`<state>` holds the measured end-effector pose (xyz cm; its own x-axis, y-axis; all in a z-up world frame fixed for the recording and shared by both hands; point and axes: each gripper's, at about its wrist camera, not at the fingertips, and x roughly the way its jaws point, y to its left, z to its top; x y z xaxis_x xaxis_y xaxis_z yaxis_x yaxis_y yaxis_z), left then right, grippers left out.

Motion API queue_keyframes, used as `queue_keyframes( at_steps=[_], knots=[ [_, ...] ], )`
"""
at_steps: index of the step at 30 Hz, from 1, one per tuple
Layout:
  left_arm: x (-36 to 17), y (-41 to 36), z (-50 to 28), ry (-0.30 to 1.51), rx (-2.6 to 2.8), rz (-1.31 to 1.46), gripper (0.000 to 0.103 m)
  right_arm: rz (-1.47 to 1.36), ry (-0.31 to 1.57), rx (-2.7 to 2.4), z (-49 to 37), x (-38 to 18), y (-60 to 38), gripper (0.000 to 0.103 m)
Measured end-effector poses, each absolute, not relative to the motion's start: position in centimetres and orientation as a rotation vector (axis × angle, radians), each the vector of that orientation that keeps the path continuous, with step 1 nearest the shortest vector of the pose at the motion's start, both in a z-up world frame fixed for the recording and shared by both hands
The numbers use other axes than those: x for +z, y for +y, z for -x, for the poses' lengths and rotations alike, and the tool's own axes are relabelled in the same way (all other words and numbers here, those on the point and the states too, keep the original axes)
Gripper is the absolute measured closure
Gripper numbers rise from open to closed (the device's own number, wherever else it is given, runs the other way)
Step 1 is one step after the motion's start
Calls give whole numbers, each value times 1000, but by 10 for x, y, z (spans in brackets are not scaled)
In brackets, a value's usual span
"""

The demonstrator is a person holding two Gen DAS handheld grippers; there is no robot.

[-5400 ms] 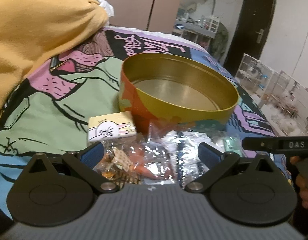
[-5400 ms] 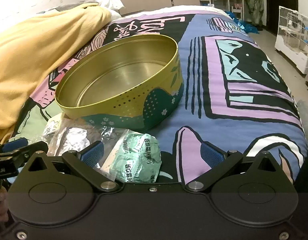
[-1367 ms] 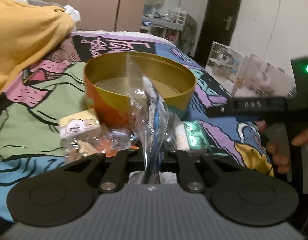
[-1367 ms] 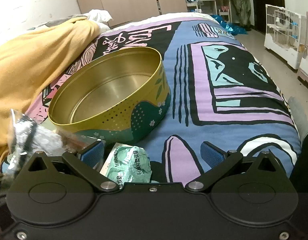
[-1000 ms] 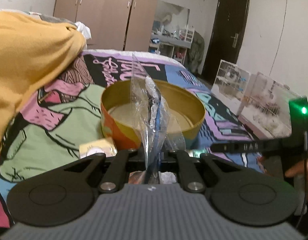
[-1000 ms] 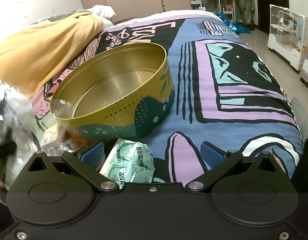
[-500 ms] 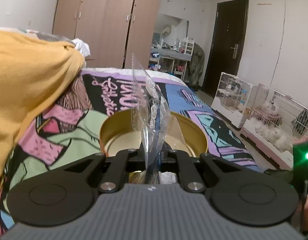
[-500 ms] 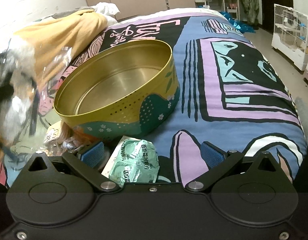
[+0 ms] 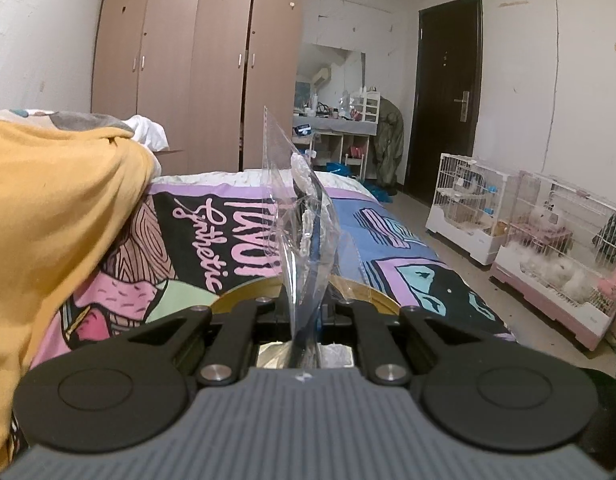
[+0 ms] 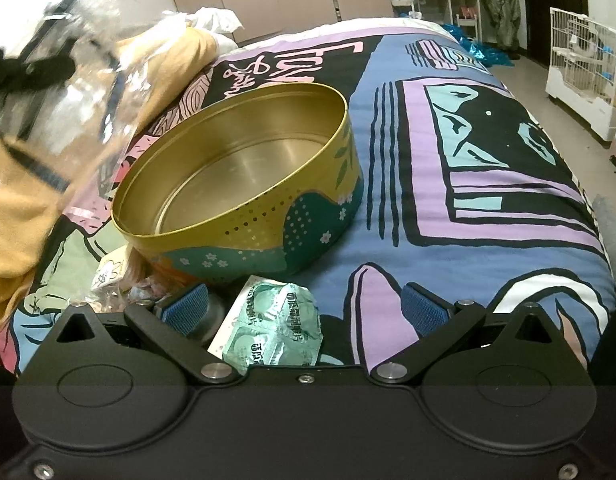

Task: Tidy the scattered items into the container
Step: 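Carry the clear bag over the round tin and open the left gripper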

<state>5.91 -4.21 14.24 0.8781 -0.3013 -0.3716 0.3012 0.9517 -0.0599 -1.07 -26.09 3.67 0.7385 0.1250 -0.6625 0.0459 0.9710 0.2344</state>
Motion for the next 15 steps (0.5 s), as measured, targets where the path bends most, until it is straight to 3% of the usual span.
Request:
queue_keyframes(
  at_steps=[15],
  knots=[
    [126, -74, -122, 451, -231, -84, 90, -250, 737, 52, 11, 38, -262, 0]
  ],
)
